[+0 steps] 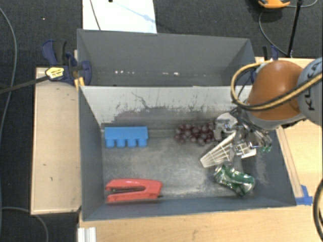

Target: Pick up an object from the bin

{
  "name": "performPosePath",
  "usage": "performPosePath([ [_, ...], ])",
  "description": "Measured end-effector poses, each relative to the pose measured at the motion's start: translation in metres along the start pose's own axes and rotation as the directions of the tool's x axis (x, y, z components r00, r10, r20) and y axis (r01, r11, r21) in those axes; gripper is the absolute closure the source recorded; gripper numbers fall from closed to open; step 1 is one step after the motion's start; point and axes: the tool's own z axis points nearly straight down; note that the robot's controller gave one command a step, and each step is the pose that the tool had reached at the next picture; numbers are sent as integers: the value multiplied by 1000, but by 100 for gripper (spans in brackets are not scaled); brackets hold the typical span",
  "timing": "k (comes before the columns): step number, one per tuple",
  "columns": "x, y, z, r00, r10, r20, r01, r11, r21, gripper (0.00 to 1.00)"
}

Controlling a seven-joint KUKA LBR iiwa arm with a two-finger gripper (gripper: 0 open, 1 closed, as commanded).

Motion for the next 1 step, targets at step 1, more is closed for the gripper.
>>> performPosePath([
  [1, 23, -19, 1, 996, -89, 2, 89, 996, 2, 0],
])
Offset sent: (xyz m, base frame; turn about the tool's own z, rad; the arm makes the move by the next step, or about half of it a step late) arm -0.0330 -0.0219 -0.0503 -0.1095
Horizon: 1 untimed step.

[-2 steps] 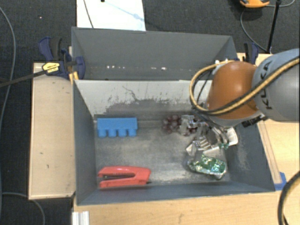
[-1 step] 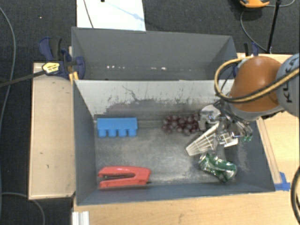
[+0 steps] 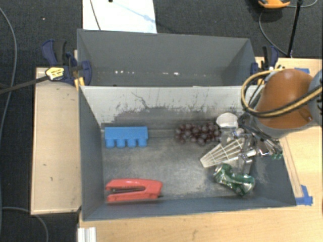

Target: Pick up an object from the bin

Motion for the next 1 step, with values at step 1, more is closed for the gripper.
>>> performPosePath([
  [1, 11, 2, 44, 1000, -16, -11, 16, 1000, -4, 0],
])
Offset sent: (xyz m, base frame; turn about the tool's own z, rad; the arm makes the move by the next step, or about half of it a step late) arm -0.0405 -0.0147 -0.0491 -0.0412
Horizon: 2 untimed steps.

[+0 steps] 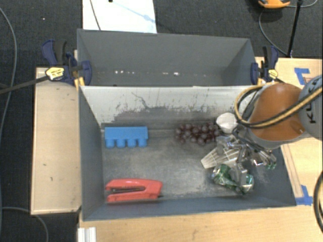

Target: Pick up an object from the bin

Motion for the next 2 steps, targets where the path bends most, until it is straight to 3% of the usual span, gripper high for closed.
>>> performPosePath([
  [1, 25, -3, -5, 999, -24, 20, 24, 1000, 0, 100],
  [2, 25, -3, -5, 1000, -24, 20, 24, 1000, 0, 100],
])
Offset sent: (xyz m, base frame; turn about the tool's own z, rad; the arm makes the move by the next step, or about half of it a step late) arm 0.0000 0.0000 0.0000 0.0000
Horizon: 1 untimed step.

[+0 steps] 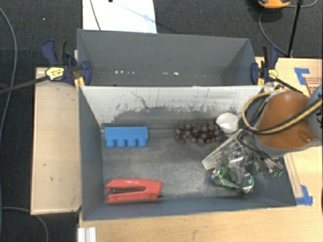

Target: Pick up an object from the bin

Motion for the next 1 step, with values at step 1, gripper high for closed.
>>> performPosePath([
  [1, 0, 0, -1, 1000, 0, 0, 0, 1000, 0, 100],
])
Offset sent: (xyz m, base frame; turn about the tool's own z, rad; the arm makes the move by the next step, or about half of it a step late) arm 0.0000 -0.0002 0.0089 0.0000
